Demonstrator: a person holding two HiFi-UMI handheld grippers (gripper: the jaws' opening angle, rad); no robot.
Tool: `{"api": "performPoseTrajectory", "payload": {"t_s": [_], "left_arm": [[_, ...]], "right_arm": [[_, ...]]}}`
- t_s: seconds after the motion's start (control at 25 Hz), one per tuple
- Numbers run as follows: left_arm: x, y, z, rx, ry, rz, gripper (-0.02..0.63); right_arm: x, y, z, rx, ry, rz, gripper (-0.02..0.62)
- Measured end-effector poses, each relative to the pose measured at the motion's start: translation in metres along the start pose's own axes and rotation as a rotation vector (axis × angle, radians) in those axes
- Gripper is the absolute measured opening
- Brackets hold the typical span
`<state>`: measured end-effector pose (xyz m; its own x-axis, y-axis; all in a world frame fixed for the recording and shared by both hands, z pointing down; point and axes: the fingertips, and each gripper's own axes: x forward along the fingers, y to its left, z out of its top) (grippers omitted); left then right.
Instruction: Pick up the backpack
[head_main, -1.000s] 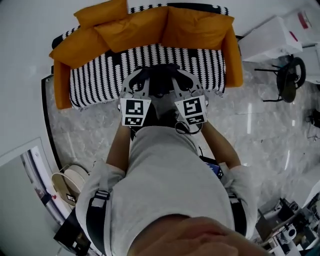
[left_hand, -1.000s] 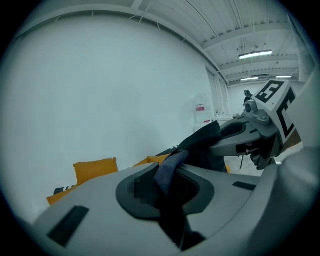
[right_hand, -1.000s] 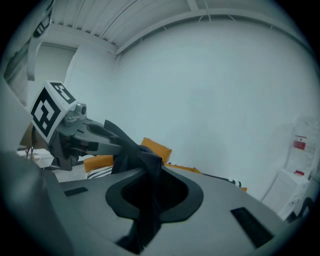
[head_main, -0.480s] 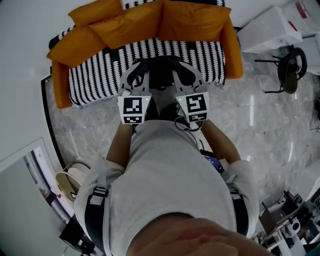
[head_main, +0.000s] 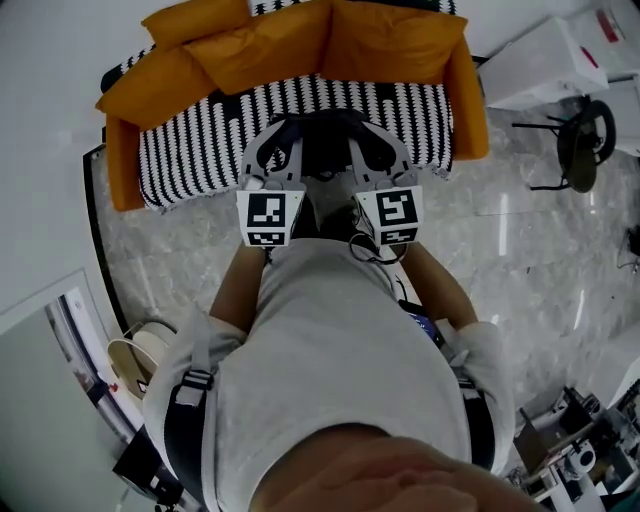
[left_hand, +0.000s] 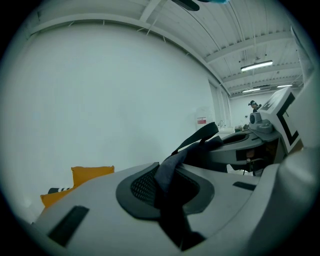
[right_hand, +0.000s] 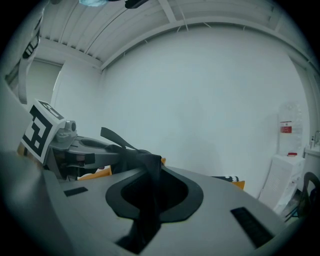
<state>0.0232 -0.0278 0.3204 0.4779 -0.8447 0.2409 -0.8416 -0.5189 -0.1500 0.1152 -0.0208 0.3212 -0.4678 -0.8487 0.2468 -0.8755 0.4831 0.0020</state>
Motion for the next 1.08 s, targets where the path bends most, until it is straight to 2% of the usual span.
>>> {"api": "performPoseTrajectory", "payload": {"t_s": [0.8, 1.08], "left_arm": [[-0.002, -0.011, 0.005, 0.027, -0.007, -0.039, 0.055], [-0.002, -0.015, 0.004, 0.011, -0.006, -0.047, 0.054]], "right_arm": [[-0.010, -0.008, -0.004, 0.009, -0.006, -0.040, 0.063], [-0.011, -0.007, -0.003, 0.022, -0.006, -0.028, 0.063]]}}
